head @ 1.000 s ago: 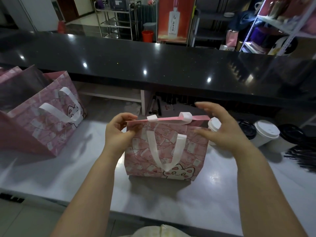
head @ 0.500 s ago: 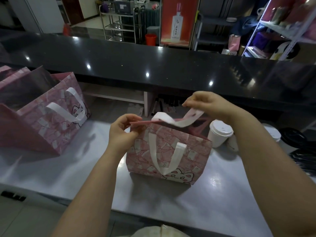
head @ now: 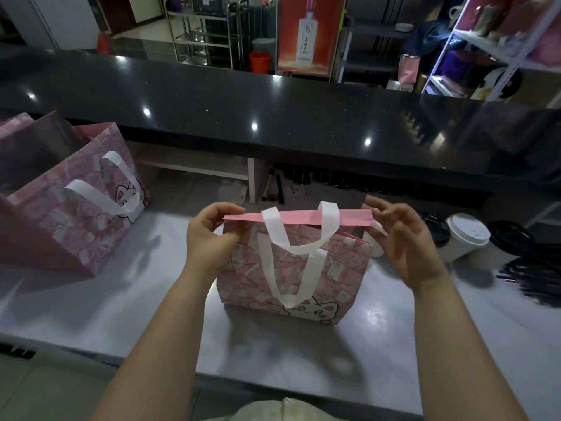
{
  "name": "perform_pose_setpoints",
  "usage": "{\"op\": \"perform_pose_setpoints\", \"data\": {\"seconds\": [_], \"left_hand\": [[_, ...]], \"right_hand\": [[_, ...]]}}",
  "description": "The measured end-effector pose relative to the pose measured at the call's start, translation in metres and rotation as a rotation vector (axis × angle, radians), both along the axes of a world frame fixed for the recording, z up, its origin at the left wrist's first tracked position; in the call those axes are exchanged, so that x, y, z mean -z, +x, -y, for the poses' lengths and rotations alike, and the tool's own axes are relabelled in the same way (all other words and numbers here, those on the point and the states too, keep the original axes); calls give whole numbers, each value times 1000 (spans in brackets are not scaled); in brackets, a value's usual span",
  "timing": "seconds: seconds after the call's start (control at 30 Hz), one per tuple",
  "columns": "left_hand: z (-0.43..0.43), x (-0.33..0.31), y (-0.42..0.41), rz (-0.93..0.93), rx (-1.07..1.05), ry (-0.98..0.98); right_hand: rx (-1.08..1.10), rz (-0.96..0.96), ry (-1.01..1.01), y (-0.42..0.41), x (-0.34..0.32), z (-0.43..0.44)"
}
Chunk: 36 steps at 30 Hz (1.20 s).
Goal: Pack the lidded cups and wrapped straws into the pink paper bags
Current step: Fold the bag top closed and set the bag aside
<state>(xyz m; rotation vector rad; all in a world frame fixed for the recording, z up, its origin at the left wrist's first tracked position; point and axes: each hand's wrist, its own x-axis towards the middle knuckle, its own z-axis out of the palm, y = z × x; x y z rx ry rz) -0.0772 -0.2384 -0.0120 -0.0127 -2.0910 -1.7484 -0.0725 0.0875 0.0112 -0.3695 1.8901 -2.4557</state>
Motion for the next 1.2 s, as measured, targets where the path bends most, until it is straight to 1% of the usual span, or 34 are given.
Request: {"op": "perform_pose_setpoints", "data": {"seconds": [0.13,0.17,0.23,0.3,0.4,0.47,0.57,0.67,0.73,0.8,0.87,1.03,1.1,1.2], "left_hand": [[0,0,0,3,-3,6],[0,0,-1,7,3,15],[0,0,-2,20,5,33],[0,1,-2,27,1,33],[1,1,-2,31,17,36],[2,0,-2,36,23,43],[5,-1,-3,49,51,80],[8,-4,-3,75,91,121],[10,-5,-3,76,114,135],[13,-6,-3,72,146,134],[16,-6,-3,69,160,93],[29,-8,1,17,142,-146],[36,-11,4,9,121,-277],[42,-20,8,-40,117,-422]], "right_hand": [[-40,44,182,13,18,-2],[-20,61,192,12,19,-2],[15,85,115,11,22,-3],[-4,81,83,12,25,-5],[-4,103,223,14,31,2],[85,98,204,13,33,14],[308,20,148,8,38,35],[503,11,133,3,44,49],[581,-16,104,2,47,56],[608,-60,91,2,48,60],[599,-130,164,3,47,60],[507,-375,559,1,40,41],[445,-401,625,2,34,32],[364,-369,650,8,20,22]]}}
